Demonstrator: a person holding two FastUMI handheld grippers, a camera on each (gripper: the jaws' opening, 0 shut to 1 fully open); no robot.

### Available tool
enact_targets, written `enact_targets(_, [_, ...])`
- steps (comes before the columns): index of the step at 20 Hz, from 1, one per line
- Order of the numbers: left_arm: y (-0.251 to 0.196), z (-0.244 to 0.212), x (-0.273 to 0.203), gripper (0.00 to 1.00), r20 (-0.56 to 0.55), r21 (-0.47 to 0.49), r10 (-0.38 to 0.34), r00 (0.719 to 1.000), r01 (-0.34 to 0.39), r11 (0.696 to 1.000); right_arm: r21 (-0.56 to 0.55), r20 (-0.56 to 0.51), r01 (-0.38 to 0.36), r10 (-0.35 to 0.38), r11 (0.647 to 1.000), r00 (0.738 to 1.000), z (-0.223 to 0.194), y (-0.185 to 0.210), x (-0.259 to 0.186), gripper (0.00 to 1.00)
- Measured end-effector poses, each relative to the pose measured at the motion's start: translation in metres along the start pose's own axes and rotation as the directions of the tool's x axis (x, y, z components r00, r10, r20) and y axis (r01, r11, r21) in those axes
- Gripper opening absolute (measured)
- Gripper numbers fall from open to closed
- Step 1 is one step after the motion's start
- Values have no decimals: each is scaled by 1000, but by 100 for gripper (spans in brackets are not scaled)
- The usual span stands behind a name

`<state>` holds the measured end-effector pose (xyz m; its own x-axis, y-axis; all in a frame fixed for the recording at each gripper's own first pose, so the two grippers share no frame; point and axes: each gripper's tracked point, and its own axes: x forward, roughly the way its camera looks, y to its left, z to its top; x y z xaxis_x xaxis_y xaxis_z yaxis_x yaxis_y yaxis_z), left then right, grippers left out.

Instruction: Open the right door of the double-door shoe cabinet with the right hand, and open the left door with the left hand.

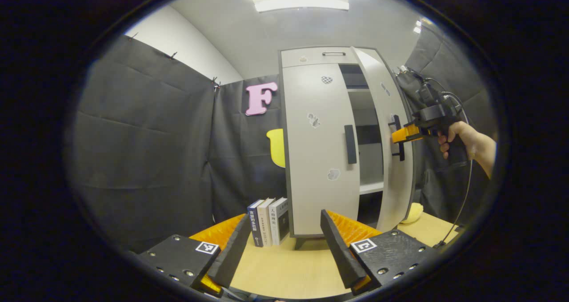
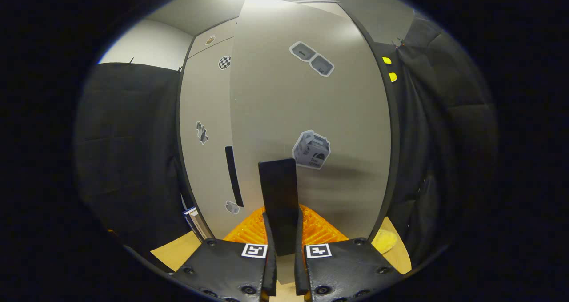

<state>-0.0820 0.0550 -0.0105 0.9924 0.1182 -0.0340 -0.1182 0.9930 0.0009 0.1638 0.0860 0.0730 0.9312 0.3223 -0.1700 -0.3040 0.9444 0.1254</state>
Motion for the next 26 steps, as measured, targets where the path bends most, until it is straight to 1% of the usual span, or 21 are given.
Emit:
enact_targets(1, [-4, 1, 2, 92, 1, 3, -8, 1000, 8, 1000, 0, 1, 1, -1, 1000, 1000, 0, -3, -6, 14])
enact_targets(2, [-8, 0, 3, 92, 0, 5, -16, 1000, 16, 1000, -1, 1, 4, -4, 1000, 1000, -1, -6, -10, 18])
enact_targets(3, [-11, 1, 6, 92, 1, 5, -25, 1000, 25, 1000, -5, 1, 7, -7, 1000, 1000, -1, -8, -14, 14])
enact_targets(4, [-17, 1, 10, 92, 2, 5, -34, 999, 34, 999, -6, 2, 11, -11, 1000, 1000, -2, -11, -18, 17])
enact_targets(5, [-22, 1, 14, 92, 2, 5, -43, 999, 43, 999, -9, -1, 12, -12, 1000, 1000, -1, -14, -23, 14])
enact_targets(6, [-26, 1, 15, 92, 2, 6, -54, 999, 54, 999, -5, -1, 15, -15, 1000, 1000, -2, -18, -27, 14])
enact_targets(7, [-31, 1, 17, 92, 2, 6, -64, 998, 64, 998, -5, -2, 17, -17, 1000, 1000, -2, -22, -33, 17])
enact_targets(8, [-37, 0, 19, 92, 2, 6, -76, 997, 76, 997, -3, -3, 21, -21, 1000, 1000, -2, -26, -37, 14])
enact_targets(9, [-43, 1, 21, 92, 1, 6, -86, 996, 86, 996, -1, -1, 25, -25, 1000, 1000, -2, -30, -42, 14])
enact_targets(10, [-49, -1, 24, 92, 0, 5, -98, 995, 98, 995, -2, -4, 30, -30, 1000, 1000, -3, -35, -48, 17])
enact_targets(13, [-67, -2, 32, 92, -3, -1, -135, 991, 135, 991, -14, -5, 48, -48, 999, 999, 0, -53, -68, 17])
enact_targets(14, [-74, -2, 35, 92, -3, -4, -149, 989, 149, 989, -21, -4, 55, -55, 998, 998, 0, -59, -73, 13])
enact_targets(15, [-81, -3, 37, 93, -4, -5, -163, 987, 163, 987, -23, -4, 65, -65, 998, 998, 0, -66, -77, 17])
enact_targets(16, [-89, -3, 38, 93, -3, -5, -178, 984, 178, 984, -26, -4, 74, -74, 997, 997, 1, -72, -82, 13])
enact_targets(17, [-97, -2, 38, 93, -2, -6, -193, 981, 193, 981, -25, -2, 84, -84, 996, 996, 1, -79, -87, 13])
enact_targets(18, [-106, -3, 39, 93, -1, -6, -209, 978, 209, 978, -29, 1, 95, -95, 995, 995, 2, -86, -90, 17])
enact_targets(19, [-113, -1, 39, 93, 0, -5, -222, 975, 222, 975, -35, 6, 105, -105, 994, 994, 2, -92, -94, 13])
enact_targets(20, [-119, -1, 39, 92, 2, -4, -235, 972, 235, 972, -46, 11, 112, -112, 993, 994, 2, -98, -98, 16])
enact_targets(21, [-124, -1, 38, 93, 2, -4, -246, 969, 246, 969, -56, 16, 117, -117, 992, 993, 3, -104, -102, 16])
enact_targets(23, [-134, 0, 39, 93, 3, -3, -261, 965, 261, 965, -70, 30, 135, -133, 988, 991, 6, -115, -107, 16])
enact_targets(26, [-142, 1, 37, 93, 5, 2, -274, 962, 274, 962, -77, 40, 185, -182, 980, 982, 5, -138, -109, 16])
